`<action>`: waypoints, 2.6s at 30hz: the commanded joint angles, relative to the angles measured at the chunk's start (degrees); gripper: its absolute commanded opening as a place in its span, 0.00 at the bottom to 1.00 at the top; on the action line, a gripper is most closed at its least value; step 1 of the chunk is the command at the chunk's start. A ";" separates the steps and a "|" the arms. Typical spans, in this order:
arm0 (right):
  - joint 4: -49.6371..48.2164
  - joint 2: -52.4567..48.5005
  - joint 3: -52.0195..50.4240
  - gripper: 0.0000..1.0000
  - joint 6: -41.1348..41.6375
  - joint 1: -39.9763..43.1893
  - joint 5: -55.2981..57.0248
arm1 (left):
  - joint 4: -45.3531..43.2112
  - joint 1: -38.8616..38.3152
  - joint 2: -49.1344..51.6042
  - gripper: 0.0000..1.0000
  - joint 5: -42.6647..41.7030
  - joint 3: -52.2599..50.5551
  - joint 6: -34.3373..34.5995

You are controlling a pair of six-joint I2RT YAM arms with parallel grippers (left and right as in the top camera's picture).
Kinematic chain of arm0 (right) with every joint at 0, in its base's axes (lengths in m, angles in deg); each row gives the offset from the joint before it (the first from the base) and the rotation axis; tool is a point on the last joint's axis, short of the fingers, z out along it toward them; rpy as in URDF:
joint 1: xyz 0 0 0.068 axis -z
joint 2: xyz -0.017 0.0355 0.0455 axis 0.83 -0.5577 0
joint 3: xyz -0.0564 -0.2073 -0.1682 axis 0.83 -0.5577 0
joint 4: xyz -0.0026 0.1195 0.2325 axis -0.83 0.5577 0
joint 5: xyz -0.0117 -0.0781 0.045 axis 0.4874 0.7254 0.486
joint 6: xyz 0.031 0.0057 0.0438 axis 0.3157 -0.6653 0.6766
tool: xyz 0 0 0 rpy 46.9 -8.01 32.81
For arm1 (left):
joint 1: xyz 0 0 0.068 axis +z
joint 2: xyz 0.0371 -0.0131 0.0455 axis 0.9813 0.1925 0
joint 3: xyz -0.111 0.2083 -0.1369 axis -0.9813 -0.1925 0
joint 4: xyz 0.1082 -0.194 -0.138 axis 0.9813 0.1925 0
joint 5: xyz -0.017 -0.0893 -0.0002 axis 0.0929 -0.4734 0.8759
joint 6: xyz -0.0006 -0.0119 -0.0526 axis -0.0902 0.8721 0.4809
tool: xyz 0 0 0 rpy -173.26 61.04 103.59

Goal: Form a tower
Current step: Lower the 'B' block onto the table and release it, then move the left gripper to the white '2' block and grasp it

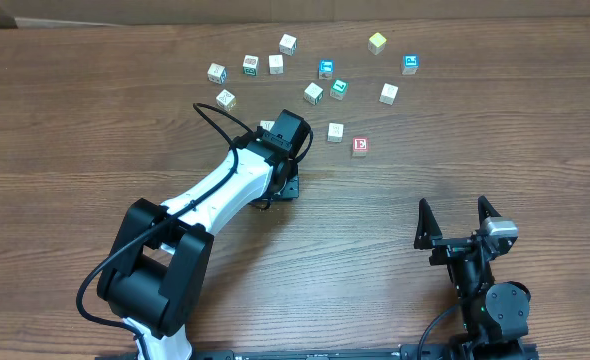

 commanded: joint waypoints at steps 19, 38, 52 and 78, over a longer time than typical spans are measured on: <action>-0.22 0.42 -0.59 1.00 -0.04 0.22 0.15 | 0.81 -0.02 0.15 0.27 -1.75 -0.11 0.57; -0.22 0.42 -0.59 1.00 -0.04 0.22 0.13 | 2.21 -0.02 0.15 0.33 -3.21 -0.11 0.59; -0.22 0.42 -0.59 1.00 -0.04 0.22 0.15 | 2.21 0.63 0.13 0.73 -3.17 3.63 -4.17; -0.22 0.42 -0.59 1.00 -0.04 0.22 0.15 | -13.73 -3.15 11.58 0.70 -4.92 27.47 -8.09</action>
